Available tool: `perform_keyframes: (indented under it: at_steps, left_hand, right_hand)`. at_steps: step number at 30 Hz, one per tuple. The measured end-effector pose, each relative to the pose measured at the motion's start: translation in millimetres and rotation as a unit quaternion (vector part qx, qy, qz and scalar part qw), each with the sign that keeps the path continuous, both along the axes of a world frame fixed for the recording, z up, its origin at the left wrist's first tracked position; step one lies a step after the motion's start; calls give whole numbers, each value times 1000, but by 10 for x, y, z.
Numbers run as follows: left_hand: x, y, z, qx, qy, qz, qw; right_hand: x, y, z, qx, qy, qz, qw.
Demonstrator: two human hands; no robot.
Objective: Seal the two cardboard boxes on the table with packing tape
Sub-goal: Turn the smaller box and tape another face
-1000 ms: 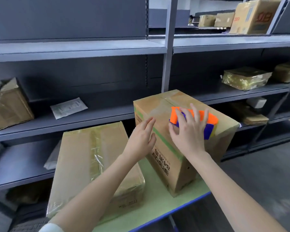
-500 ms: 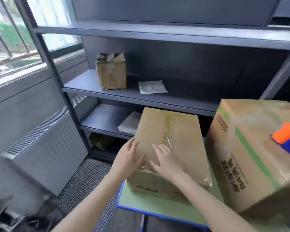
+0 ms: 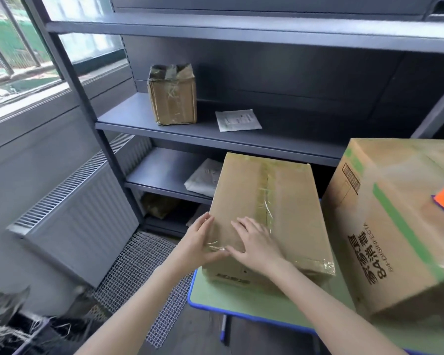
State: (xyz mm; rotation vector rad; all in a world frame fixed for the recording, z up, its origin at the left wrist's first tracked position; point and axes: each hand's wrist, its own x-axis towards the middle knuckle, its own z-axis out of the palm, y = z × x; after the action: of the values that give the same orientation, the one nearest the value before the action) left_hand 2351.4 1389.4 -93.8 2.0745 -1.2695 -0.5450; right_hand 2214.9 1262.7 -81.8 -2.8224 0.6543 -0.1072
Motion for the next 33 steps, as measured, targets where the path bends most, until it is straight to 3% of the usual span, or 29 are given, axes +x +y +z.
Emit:
perform_keyframes:
  at_steps: [4,6,9,15,17,20,26,29,33]
  left_hand:
    - [98,58,-118,64,17,-12,998]
    - [97,32,-151,63,84,26,994]
    - [85,65,-226,14,154,8,988]
    - [-119,72,-107,-59,152,21,986]
    - [-181,21,92,-47,95,36,994]
    - [-194,-120,509,-41,-112,36,992]
    - [-402,-459,1165,-50,-386,-42,920]
    - [-589,-525,1261,-75,-404,-93,907]
    - [-674,-532,1231,-144,-251,-142,947]
  right_hand:
    - [-36,36,-83,-4,39,17,999]
    - [-41,44,-129,-39,79,17,996]
    - [-22,43,-161,-81,103,6,991]
    - [-147,-8,-132,-112,70,17,991]
    - [-229,-45,-53,-98,37,0,995]
    - [-349,-60,159,-32,-76,-46,996]
    - [-693,-107,380,109,-289,-93,946]
    - [-883,-48,281,167,-337,-121,919]
    - [-1201,-4,67,159,-353,-157,908]
